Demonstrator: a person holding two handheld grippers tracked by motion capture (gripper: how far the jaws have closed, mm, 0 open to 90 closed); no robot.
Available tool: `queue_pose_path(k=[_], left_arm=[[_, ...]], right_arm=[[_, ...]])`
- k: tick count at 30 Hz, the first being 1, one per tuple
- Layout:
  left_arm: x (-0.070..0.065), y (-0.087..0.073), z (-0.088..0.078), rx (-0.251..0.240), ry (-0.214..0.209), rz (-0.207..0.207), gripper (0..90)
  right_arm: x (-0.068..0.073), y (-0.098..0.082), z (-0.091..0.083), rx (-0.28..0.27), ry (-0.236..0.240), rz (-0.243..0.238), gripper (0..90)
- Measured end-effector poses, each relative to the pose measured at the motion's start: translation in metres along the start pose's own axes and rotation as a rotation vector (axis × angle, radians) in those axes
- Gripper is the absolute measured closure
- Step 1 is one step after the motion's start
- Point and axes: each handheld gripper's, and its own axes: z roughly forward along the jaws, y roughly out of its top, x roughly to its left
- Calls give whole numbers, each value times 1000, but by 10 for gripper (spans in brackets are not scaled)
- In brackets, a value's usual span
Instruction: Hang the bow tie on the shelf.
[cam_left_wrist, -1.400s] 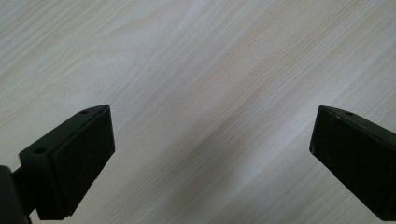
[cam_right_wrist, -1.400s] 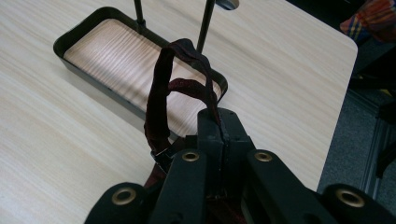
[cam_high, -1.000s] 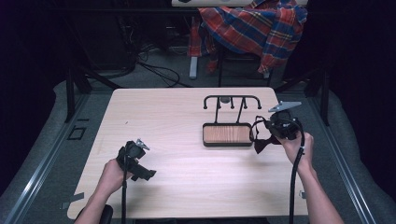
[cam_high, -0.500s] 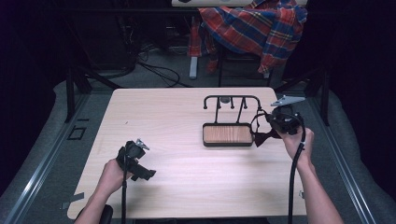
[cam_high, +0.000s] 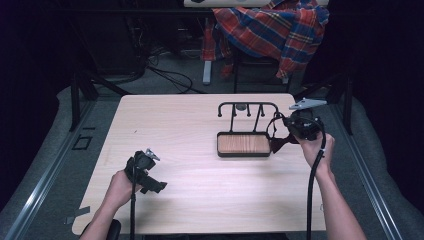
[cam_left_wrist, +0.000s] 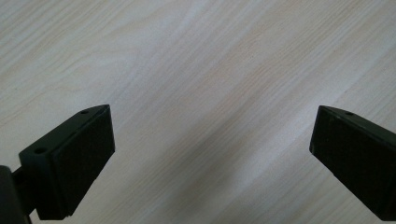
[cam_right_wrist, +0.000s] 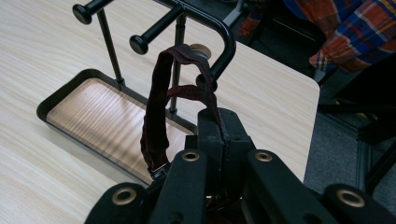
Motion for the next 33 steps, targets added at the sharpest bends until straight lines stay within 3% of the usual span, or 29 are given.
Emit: queue_pose_path(k=[33], left_arm=[[1,-1,0,4,-1,-1,1]], right_arm=[[-4,12,12,-15,-16,33,895]])
